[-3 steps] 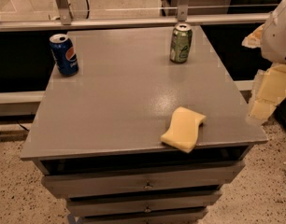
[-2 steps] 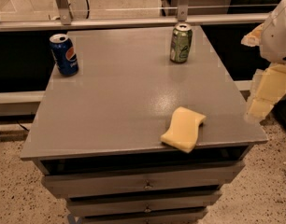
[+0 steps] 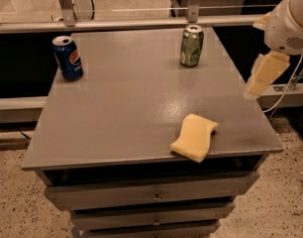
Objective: Knock green can over
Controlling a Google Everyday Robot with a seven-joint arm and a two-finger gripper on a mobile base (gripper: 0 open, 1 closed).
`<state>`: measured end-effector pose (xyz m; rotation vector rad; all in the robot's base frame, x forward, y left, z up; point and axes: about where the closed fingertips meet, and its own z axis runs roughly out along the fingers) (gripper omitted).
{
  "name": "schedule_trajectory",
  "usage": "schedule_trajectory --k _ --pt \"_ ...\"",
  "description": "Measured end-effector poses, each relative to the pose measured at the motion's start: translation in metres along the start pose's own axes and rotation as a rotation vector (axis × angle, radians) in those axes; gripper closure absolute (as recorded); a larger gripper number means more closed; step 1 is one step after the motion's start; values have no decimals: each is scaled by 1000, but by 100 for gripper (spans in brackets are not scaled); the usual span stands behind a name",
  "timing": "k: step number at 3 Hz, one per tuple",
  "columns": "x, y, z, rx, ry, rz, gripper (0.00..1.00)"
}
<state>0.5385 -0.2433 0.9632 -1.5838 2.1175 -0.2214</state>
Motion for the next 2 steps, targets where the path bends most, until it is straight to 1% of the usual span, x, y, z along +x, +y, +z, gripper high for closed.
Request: schedule_trajectory --k 1,2 --pt "1 -57 34 69 -92 80 0" --pt "-10 -103 87 71 -250 195 0"
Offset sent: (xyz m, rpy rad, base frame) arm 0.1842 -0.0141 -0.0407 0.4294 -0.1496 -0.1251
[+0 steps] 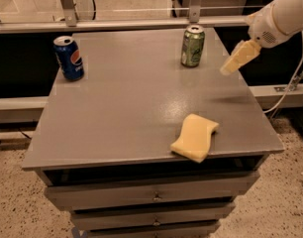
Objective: Knock green can over
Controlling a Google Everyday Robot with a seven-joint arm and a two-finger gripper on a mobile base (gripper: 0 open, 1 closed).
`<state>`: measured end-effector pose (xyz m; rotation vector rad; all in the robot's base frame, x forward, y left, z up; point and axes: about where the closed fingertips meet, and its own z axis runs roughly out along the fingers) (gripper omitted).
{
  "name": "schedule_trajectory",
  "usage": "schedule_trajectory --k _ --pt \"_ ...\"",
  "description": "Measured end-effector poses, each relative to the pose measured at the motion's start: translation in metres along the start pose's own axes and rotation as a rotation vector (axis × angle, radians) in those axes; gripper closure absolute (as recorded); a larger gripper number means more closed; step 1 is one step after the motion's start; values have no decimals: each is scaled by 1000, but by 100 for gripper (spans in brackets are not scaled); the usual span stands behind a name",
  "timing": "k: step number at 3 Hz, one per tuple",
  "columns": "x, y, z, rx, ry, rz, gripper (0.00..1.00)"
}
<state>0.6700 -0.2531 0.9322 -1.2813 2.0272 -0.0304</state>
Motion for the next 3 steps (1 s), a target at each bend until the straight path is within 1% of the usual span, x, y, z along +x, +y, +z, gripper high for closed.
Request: schedule_trajectory --k 1,2,3 --pt "-7 -10 36 -34 -103 71 0" --pt "-17 -6 70 -100 -202 117 0" --pt "-28 6 98 -180 -286 146 0"
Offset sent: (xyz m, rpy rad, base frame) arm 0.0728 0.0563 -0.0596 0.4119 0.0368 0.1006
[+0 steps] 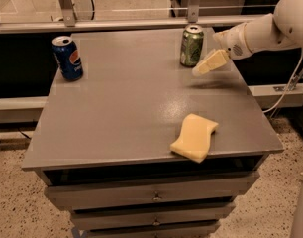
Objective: Knock green can over
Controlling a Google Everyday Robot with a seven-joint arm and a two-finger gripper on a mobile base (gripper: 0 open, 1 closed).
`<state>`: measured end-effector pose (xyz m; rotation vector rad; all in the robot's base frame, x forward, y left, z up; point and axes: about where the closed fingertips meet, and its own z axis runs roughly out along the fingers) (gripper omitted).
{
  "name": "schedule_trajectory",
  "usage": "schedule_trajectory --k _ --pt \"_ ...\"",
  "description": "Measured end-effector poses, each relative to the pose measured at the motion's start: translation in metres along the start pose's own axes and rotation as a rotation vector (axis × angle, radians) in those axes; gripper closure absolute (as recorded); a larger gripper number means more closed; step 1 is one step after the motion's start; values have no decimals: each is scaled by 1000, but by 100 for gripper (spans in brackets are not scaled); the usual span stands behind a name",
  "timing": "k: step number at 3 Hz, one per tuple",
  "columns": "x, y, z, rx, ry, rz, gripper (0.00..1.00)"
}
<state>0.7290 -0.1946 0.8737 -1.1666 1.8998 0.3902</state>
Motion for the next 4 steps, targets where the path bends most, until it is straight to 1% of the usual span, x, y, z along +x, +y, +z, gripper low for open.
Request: schedule_trajectory --k 1,2,3,4 --pt "-5 16 25 -83 -67 14 0" --pt "-31 41 35 -177 -160 -13 0" --pt "-53 59 32 -226 -221 -49 0" --pt "-79 82 14 -274 -280 -98 0"
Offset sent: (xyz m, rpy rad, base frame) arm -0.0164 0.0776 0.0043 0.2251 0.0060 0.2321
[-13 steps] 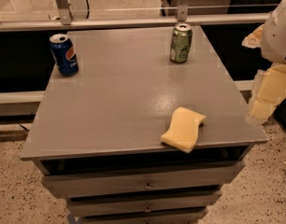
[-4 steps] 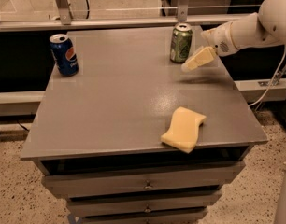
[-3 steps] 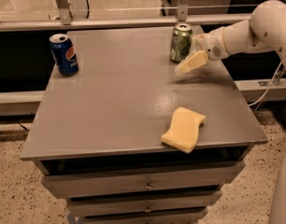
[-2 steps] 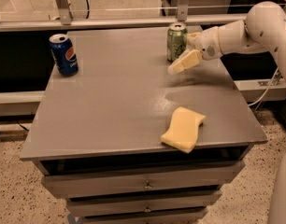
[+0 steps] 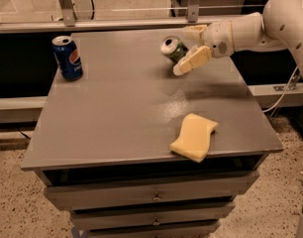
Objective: Knock green can over
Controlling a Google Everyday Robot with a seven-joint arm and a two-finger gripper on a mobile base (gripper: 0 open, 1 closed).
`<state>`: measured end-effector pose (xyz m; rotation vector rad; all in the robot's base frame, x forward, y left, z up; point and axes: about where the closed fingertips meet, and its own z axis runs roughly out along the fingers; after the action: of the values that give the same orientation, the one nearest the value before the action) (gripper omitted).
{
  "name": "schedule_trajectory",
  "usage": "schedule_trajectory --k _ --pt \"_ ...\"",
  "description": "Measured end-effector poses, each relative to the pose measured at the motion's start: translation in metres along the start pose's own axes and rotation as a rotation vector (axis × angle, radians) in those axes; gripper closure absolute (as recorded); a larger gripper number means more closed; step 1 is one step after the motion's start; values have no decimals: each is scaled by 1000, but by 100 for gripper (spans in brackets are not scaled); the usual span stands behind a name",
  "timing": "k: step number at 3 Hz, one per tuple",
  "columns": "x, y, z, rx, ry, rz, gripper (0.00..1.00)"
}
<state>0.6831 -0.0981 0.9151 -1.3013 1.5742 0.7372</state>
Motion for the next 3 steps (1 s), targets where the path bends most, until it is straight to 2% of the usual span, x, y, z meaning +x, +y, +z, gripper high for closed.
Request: schedule_trajectory --k 1,2,3 --pt "-25 25 -7 -46 -34 -38 0" --pt "-38 41 -16 -64 -46 -55 0" --pt "-44 39 -46 -8 -43 -75 0"
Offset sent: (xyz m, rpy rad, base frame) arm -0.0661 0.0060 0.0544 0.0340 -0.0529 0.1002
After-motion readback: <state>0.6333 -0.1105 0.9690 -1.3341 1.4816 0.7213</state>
